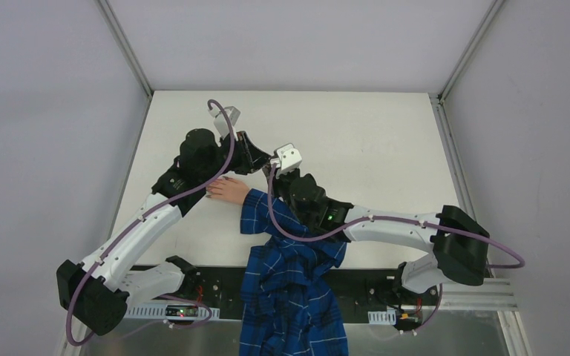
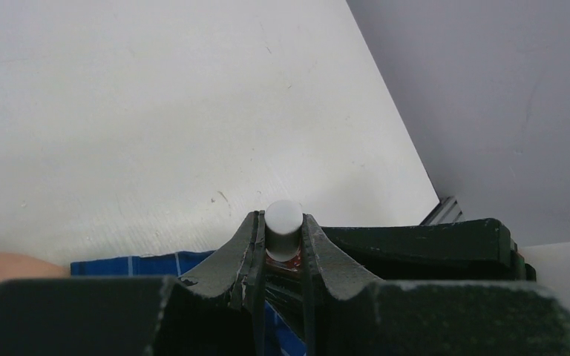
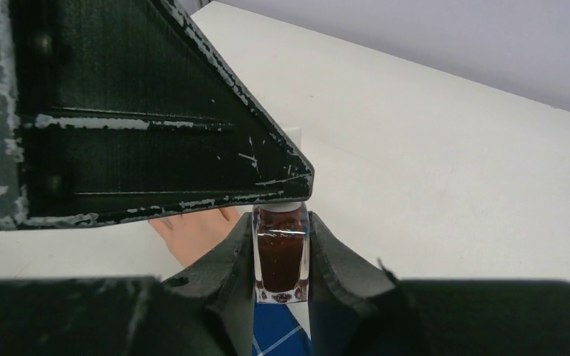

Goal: Paint the nails
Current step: Unscrew the nail polish bottle.

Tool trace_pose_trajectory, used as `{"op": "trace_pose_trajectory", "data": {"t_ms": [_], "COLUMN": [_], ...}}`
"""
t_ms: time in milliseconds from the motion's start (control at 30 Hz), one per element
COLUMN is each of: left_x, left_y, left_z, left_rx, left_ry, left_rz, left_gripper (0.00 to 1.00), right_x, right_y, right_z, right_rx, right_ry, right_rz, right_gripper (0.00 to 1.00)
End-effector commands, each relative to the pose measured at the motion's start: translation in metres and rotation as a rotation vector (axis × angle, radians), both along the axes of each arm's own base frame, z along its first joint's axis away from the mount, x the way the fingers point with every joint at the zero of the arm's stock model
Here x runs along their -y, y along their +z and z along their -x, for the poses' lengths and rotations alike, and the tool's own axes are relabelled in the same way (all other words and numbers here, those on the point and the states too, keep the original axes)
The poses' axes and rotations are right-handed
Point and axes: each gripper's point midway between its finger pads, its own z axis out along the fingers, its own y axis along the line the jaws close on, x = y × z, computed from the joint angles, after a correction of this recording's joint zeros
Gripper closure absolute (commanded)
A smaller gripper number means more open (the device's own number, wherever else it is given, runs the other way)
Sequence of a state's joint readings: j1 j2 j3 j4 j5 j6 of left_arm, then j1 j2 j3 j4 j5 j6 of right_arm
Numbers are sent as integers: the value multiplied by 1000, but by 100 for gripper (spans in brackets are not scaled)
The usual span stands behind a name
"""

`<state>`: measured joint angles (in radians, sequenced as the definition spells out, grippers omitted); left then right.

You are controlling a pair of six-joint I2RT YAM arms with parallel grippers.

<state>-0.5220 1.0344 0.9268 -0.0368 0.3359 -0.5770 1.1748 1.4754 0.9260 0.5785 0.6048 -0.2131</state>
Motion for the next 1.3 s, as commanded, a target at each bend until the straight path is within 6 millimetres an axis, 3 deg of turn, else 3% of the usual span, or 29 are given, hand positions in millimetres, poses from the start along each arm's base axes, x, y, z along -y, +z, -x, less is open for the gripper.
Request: {"op": "trace_pose_trajectory", "data": {"t_ms": [0,67,100,267,400,567,867,1000,1100,1267], "left_x": [19,18,17,8,-3,-7,24,29,29,37], "left_y": [-1,3,6,29,43,55,73,79,79,78], "left_z": [35,36,37,44,47,55,97,107,108,117], "left_rx": [-89,-62,-46,70,160,259,288,292,289,257], "left_ry": [-166,-173,-176,-178,-149,-178,-516,-585,-592,-661], "left_rz": [28,24,21,17,4,-19,100,138,143,166], "left_gripper": [100,100,94,31,2,1,1,1,1,1], "right_x": [15,17,19,33,45,60,80,81,84,95], "right_y": [45,42,41,38,42,41,48,50,64,81], "right_z": [-23,-21,-21,-16,-7,3,26,64,99,133], "right_rx": [66,54,51,20,-34,-138,-391,-450,-458,-416], "right_ry": [-141,-138,-137,-133,-94,-6,342,506,656,786], "right_rz": [-130,-127,-124,-114,-139,-205,-377,-420,-494,-567], "right_gripper": [100,100,100,100,100,100,100,100,100,100]}}
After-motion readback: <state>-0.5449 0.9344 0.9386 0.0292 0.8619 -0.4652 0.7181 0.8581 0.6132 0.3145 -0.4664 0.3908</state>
